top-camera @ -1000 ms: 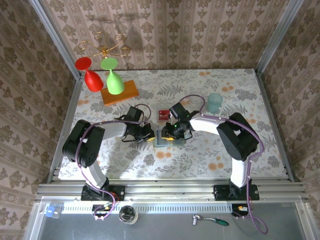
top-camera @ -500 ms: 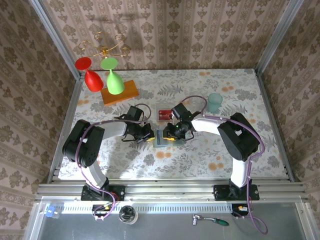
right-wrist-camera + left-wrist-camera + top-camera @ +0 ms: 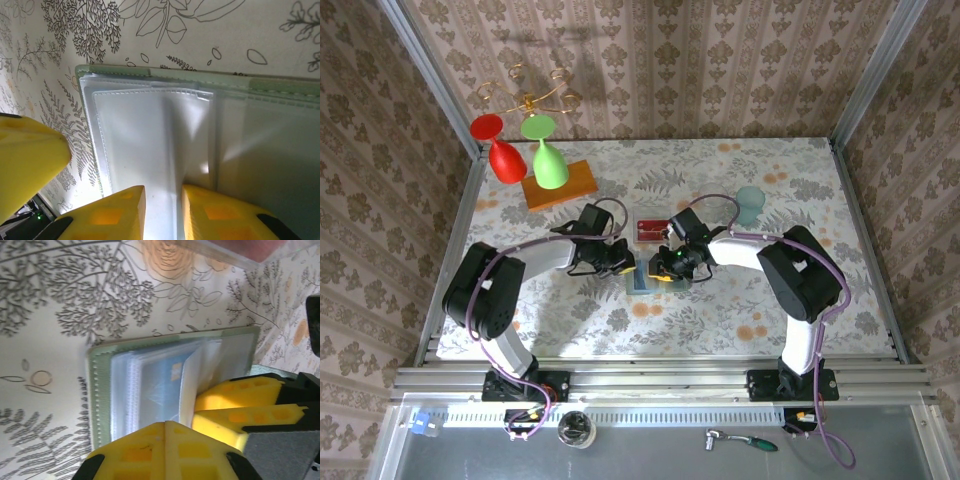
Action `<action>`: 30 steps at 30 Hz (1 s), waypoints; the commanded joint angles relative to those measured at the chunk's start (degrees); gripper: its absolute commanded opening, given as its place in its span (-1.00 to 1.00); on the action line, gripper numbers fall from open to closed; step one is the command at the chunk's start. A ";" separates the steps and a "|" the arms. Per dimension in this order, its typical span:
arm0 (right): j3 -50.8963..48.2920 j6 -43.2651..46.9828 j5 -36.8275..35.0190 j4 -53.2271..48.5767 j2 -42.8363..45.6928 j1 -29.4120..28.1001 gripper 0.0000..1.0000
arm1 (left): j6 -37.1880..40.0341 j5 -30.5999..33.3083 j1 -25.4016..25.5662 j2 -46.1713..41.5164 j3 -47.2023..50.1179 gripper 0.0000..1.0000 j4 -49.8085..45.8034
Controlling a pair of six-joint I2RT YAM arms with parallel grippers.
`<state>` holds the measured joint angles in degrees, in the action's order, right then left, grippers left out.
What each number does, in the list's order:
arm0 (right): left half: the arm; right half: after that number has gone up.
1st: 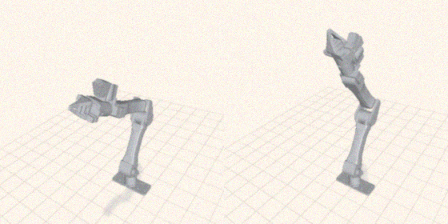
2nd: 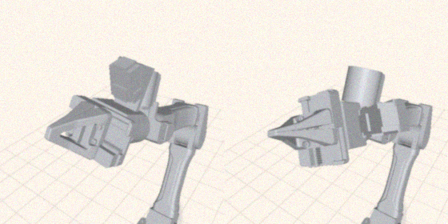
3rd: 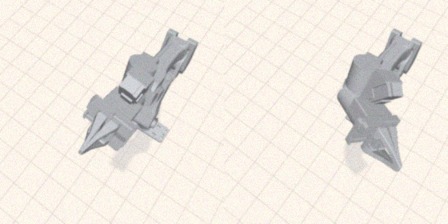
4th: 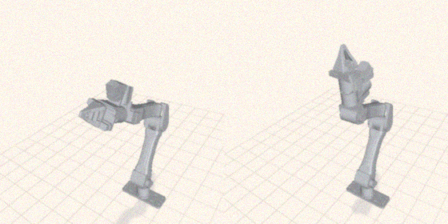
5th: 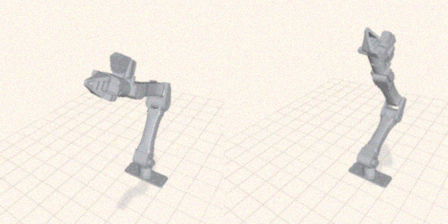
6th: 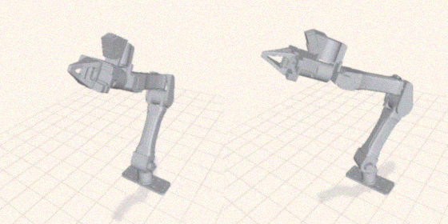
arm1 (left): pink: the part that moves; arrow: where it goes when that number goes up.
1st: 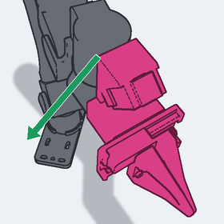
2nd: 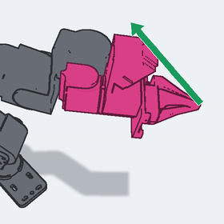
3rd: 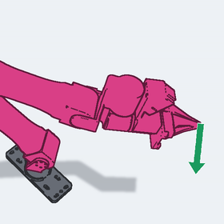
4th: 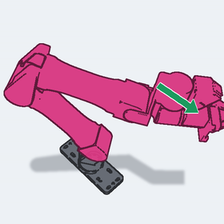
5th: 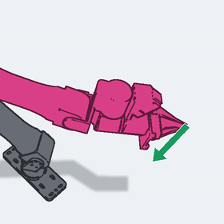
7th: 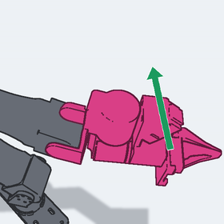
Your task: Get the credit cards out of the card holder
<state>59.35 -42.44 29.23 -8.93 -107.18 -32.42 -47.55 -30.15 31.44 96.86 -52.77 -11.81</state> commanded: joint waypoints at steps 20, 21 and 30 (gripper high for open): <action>-2.50 -1.59 1.96 1.81 1.70 0.87 -0.46 | -3.69 -4.86 1.36 4.45 -0.99 -0.54 5.01; -2.49 -1.64 1.96 1.86 1.63 0.87 -0.46 | -3.77 -4.99 1.43 4.63 -0.93 -0.54 5.21; -2.57 -1.73 2.05 1.90 1.62 0.87 -0.46 | -4.04 -5.97 1.76 5.97 -1.52 -0.55 6.10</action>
<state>57.74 -43.72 30.52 -6.44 -106.96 -31.77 -50.98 -34.76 32.62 101.75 -52.97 -6.59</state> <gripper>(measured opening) 0.271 0.225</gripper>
